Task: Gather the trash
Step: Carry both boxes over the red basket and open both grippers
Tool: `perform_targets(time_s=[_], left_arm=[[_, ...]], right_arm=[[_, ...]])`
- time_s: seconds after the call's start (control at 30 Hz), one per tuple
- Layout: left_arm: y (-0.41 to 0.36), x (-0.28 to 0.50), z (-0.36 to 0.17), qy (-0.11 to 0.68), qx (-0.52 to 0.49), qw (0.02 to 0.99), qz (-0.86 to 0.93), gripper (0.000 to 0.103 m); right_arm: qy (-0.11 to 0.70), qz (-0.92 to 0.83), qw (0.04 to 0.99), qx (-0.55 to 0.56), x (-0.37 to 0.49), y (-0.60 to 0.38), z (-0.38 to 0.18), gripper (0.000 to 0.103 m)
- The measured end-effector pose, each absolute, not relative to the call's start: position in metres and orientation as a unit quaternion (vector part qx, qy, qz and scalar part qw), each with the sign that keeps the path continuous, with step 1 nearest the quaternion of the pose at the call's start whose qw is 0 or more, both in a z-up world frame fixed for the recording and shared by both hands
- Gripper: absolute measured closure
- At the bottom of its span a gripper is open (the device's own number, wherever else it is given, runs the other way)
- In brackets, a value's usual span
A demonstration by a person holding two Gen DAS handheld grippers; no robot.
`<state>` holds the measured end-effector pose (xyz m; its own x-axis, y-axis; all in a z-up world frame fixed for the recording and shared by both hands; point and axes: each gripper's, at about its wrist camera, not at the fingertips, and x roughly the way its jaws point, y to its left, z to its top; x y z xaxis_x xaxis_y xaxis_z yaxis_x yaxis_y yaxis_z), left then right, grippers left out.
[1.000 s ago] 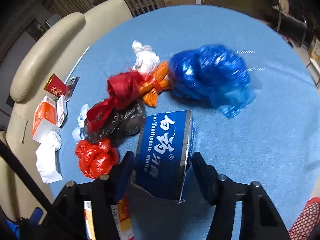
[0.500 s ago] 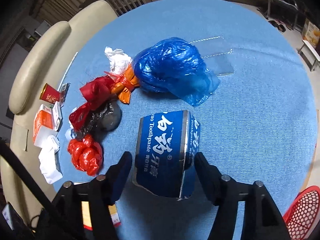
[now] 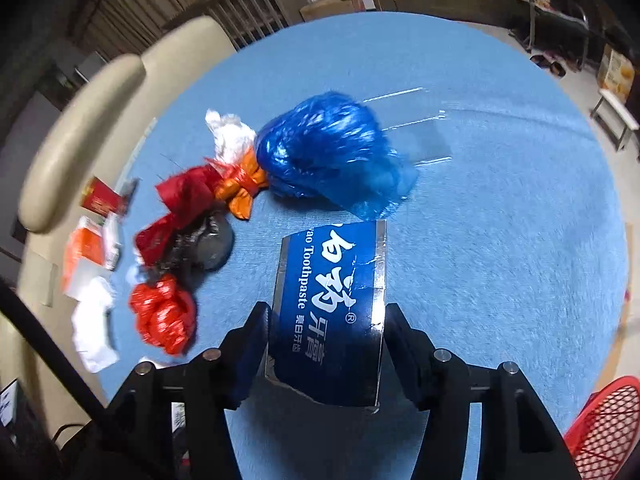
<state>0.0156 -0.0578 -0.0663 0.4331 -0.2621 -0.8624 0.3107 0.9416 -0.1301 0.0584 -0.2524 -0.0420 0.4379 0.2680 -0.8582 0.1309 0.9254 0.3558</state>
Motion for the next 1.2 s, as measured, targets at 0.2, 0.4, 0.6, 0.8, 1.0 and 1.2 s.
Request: perform_targets(time_s=[0.2,0.4,0.6,0.8,1.0,1.2], left_arm=[[-0.1,-0.001,-0.044,0.479,0.066,0.844,-0.231,0.054],[-0.167,-0.019,-0.032,0.473,0.112,0.815,-0.316,0.054],[-0.247,-0.047,-0.034,0.471,0.162,0.768,-0.403,0.054],[-0.309,-0.08,-0.05,0.477,0.225,0.718,-0.454,0.053],[-0.349,-0.103,-0.068,0.492,0.262,0.679,-0.478,0.05],[-0.356,-0.101,-0.077,0.493,0.273,0.681,-0.468,0.045]], right_arm=[[0.476,0.065,0.845,0.236,-0.004,-0.305,-0.022,0.043],[0.45,0.012,0.844,0.291,-0.079,-0.385,-0.028,0.043],[0.446,-0.063,0.826,0.339,-0.153,-0.458,-0.05,0.041],[0.45,-0.098,0.798,0.387,-0.199,-0.498,-0.079,0.04],[0.453,-0.105,0.784,0.411,-0.219,-0.517,-0.088,0.036],[0.435,-0.108,0.782,0.433,-0.231,-0.53,-0.091,0.035]])
